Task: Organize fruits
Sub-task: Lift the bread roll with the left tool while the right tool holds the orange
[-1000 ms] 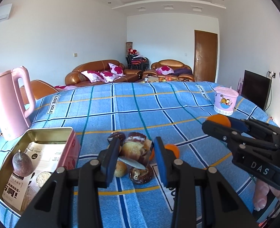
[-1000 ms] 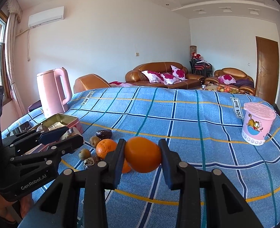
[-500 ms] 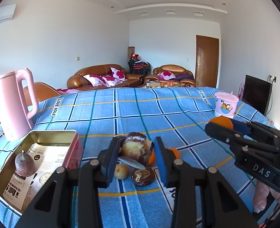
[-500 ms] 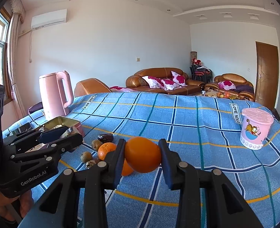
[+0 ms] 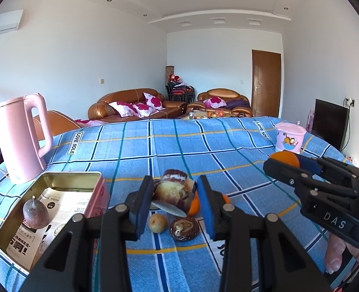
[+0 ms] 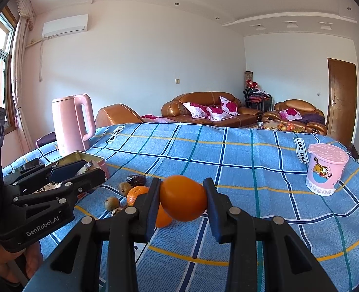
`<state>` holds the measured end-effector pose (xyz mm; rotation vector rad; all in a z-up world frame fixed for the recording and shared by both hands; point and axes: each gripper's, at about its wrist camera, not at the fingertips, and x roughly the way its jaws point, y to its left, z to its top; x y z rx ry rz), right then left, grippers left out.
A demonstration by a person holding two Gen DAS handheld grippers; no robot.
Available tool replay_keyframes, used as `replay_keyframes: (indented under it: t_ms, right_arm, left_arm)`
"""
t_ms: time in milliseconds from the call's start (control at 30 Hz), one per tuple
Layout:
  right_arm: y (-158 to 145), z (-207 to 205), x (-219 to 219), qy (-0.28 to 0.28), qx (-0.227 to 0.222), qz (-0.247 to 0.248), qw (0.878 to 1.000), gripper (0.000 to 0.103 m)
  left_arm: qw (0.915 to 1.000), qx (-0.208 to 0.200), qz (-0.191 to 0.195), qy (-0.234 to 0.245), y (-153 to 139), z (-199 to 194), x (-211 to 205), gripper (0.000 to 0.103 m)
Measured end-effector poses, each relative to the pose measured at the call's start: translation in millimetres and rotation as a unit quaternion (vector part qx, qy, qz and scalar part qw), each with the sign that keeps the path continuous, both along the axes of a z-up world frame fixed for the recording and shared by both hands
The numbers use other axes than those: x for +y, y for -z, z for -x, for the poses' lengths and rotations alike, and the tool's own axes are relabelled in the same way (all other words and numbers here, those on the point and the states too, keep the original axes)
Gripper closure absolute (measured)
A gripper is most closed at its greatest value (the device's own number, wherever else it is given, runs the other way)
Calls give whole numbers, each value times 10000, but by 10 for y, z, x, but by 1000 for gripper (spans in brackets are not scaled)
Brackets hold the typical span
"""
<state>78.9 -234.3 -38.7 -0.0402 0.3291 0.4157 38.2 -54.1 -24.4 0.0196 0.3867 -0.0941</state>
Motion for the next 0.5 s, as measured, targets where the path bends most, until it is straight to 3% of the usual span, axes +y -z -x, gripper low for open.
replay_keyframes:
  t_ms: [500]
  right_arm:
    - [-23, 59, -12, 9, -171, -9, 9999, 66]
  left_arm:
    - [9997, -214, -49, -44, -37, 77, -8, 64]
